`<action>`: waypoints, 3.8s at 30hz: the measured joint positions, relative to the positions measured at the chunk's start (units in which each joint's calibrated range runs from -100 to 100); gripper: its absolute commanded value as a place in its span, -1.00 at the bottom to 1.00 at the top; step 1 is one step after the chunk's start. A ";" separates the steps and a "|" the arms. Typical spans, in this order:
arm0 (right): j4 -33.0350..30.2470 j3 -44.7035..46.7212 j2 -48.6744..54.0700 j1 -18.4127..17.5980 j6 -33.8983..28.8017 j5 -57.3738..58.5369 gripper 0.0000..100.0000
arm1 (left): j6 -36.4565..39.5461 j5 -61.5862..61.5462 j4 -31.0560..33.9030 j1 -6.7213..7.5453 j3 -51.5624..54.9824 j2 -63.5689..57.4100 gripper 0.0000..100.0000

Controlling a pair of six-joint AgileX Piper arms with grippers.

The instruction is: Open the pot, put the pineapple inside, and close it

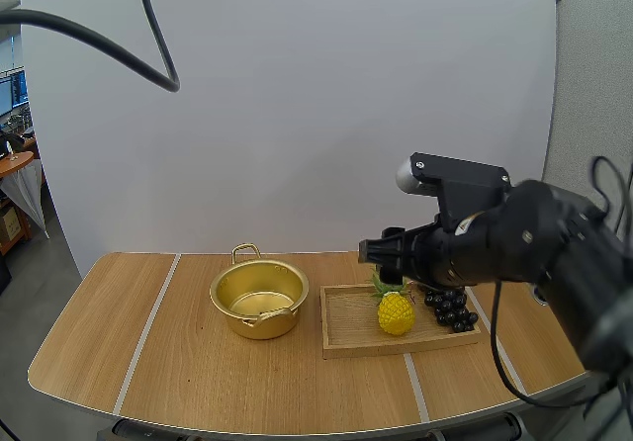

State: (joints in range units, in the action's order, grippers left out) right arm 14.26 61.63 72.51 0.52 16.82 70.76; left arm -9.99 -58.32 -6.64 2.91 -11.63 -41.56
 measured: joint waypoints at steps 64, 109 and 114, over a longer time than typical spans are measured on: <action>-3.06 -3.16 -54.21 0.00 4.15 -38.48 1.00 | 0.30 0.00 0.00 0.00 0.00 0.00 -1.00; -2.84 -8.86 -42.89 -11.40 10.18 -37.94 -1.00 | 0.30 0.00 0.00 0.00 0.00 0.00 -1.00; -1.35 -13.34 -41.96 -14.44 10.28 -31.97 -1.00 | 0.30 0.00 0.00 0.00 0.00 0.00 -1.00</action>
State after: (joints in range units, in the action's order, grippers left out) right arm 12.90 48.28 30.55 -13.92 27.10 38.79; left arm -9.70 -58.32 -6.64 2.91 -11.63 -41.56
